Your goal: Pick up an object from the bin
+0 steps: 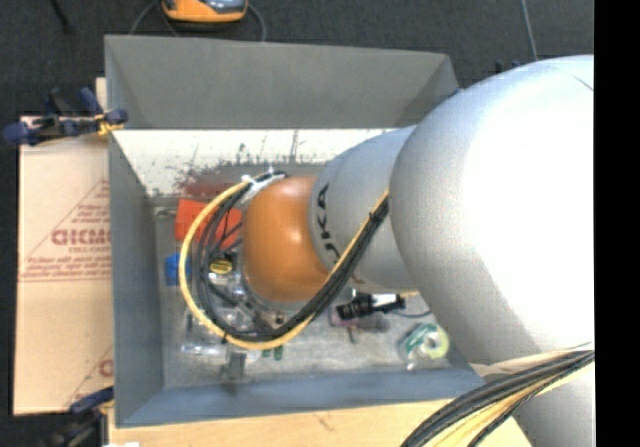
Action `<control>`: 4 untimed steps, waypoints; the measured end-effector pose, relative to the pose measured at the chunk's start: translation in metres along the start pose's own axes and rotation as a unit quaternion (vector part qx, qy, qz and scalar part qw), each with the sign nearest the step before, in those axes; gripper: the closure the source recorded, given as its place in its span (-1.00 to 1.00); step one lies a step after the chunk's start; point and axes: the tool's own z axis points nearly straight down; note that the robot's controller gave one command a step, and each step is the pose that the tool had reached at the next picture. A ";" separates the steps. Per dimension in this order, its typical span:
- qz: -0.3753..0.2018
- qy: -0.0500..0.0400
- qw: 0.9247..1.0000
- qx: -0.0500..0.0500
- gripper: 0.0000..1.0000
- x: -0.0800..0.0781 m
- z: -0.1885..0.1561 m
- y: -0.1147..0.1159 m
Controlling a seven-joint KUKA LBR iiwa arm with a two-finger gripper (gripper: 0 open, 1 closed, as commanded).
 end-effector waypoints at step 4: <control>0.007 0.001 1.000 0.001 1.00 -0.003 -0.077 -0.003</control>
Offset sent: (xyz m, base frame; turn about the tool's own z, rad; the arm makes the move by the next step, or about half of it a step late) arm 0.0000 0.0000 0.0000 0.0000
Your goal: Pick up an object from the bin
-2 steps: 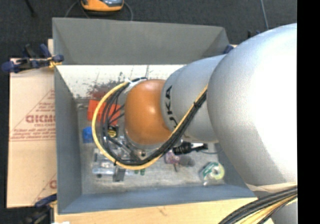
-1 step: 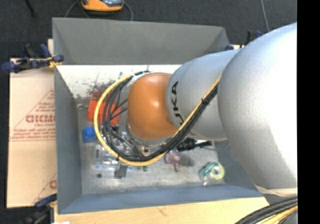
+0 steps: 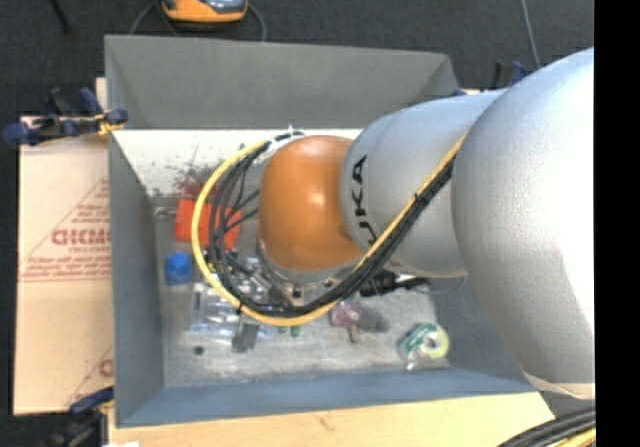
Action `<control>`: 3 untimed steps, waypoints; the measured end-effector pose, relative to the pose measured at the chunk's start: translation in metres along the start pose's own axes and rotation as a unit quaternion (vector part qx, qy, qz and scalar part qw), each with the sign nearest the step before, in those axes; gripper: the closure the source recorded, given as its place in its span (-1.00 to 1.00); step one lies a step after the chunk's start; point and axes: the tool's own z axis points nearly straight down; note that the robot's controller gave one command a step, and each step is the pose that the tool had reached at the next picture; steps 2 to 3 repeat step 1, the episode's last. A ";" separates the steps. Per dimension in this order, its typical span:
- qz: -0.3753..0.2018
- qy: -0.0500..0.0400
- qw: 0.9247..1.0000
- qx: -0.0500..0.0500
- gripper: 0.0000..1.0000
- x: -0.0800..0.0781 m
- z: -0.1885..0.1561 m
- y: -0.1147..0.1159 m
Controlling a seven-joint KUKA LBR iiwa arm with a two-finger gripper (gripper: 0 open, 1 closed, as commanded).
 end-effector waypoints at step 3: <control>0.000 -0.001 1.000 0.000 1.00 -0.001 -0.051 -0.001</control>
Offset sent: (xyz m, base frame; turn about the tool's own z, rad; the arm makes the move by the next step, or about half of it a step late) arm 0.0000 -0.0001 0.0490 0.0000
